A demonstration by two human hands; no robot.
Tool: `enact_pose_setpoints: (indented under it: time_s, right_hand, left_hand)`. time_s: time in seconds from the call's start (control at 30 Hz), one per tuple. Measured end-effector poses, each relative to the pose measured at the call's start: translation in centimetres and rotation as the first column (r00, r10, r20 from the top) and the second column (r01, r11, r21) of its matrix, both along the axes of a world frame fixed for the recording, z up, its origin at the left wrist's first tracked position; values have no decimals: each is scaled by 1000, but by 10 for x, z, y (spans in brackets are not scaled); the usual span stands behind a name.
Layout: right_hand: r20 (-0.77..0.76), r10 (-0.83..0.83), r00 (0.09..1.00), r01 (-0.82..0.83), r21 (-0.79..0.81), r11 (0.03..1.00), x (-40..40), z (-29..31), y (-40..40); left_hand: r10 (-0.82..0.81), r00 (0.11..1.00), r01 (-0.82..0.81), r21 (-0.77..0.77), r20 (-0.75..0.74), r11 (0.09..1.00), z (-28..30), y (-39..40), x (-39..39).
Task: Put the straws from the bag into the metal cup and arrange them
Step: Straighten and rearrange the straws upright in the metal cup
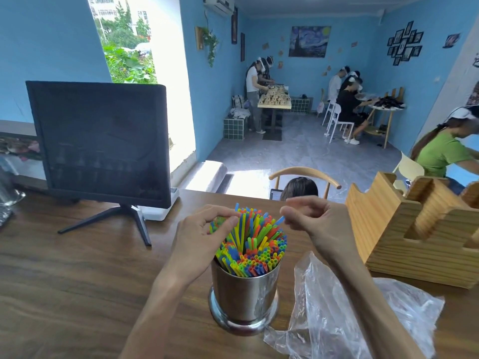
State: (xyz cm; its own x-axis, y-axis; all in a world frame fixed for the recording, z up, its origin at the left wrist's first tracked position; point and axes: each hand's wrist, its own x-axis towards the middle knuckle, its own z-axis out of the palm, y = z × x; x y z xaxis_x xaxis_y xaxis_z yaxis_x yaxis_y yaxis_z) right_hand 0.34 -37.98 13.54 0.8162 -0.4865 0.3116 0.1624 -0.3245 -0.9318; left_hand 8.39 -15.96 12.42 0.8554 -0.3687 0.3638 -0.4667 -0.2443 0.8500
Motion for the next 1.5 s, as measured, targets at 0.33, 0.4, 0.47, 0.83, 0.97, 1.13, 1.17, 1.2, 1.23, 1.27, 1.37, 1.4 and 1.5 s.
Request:
enact_pose_setpoints:
  time_s: [0.33, 0.4, 0.47, 0.83, 0.97, 1.13, 1.17, 1.2, 1.23, 1.27, 1.37, 1.4, 1.5]
  right_hand:
    - [672, -143, 727, 41, 165, 985, -9, 55, 18]
    - [681, -164, 713, -8, 241, 970, -4, 53, 22]
    - [648, -170, 742, -64, 321, 945, 1, 47, 22]
    - [191, 121, 974, -156, 181, 971, 8, -8, 14]
    - [103, 82, 991, -90, 79, 993, 14, -13, 9]
    - [-196, 199, 960, -202, 1, 979, 24, -18, 1]
    - [-229, 211, 950, -215, 8, 977, 26, -19, 0]
    - [-240, 212, 947, -214, 15, 977, 27, -19, -1]
    - [-243, 209, 947, -211, 19, 977, 29, -18, -1]
    - [-248, 209, 946, -210, 21, 977, 30, -17, -2]
    - [-263, 243, 934, -236, 58, 970, 34, -14, -2]
    - [-255, 253, 933, -242, 75, 967, 35, -13, -3]
    - [-170, 224, 960, -207, 111, 972, 33, -5, -7]
  left_hand:
    - [-229, 972, 219, 157, 46, 963, 39, -24, -12]
    - [-274, 962, 274, 94, -19, 957, 42, -28, -14]
    - [-257, 966, 257, 5, -36, 966, 45, -25, -14]
    - [-186, 957, 8, -620, -223, 785, 56, 21, 13]
    - [-75, 992, -1, -615, -97, 788, 50, 13, 14]
    - [-71, 997, 66, -419, 3, 906, 48, 2, 4]
    - [-79, 997, 82, -352, 22, 932, 45, 0, 2]
    - [-89, 995, 96, -287, 37, 953, 42, -3, 1]
    - [-95, 994, 103, -229, 44, 968, 39, -5, -1]
    - [-96, 994, 103, -183, 48, 978, 35, -8, -4]
    - [-80, 994, 85, -52, 79, 995, 25, -13, -8]
    - [-69, 993, 68, 13, 97, 998, 22, -13, -7]
    - [-99, 986, 71, 199, 137, 977, 18, -9, -2]
